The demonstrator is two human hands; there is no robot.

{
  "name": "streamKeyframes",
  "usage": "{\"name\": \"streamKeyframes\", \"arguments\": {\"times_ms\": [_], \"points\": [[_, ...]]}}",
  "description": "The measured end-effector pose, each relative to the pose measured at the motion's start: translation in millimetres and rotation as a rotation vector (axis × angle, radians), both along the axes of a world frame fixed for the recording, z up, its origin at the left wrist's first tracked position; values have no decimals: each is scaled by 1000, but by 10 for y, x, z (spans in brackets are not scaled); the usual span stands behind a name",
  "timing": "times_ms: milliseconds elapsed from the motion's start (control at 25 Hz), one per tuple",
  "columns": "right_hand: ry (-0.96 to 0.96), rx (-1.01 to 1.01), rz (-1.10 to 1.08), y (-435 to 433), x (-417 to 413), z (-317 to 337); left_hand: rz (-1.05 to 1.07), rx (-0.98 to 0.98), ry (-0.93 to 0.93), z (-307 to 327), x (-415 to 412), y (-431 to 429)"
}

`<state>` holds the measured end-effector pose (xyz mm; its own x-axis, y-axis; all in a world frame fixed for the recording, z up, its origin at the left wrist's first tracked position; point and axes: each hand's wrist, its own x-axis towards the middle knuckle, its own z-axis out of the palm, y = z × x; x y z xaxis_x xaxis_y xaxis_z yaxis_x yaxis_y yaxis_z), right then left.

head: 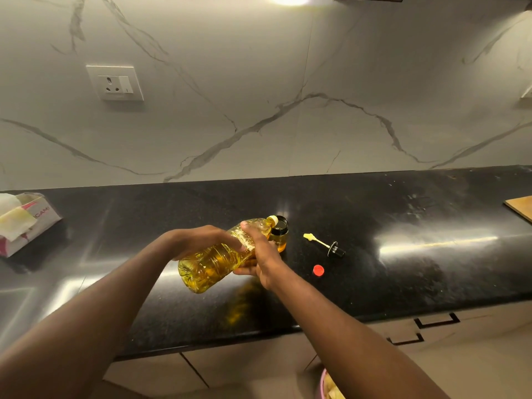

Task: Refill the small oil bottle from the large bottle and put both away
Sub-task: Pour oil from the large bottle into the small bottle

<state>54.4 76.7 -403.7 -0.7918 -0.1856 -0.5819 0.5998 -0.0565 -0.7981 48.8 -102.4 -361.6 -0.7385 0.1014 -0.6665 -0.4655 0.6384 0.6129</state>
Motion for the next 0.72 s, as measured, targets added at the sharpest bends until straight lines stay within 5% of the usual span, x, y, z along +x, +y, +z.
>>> {"name": "streamKeyframes", "arguments": {"times_ms": [720], "points": [[-9,0,1,10,-6,-16,-4,-3,0,-7,17,13]]}}
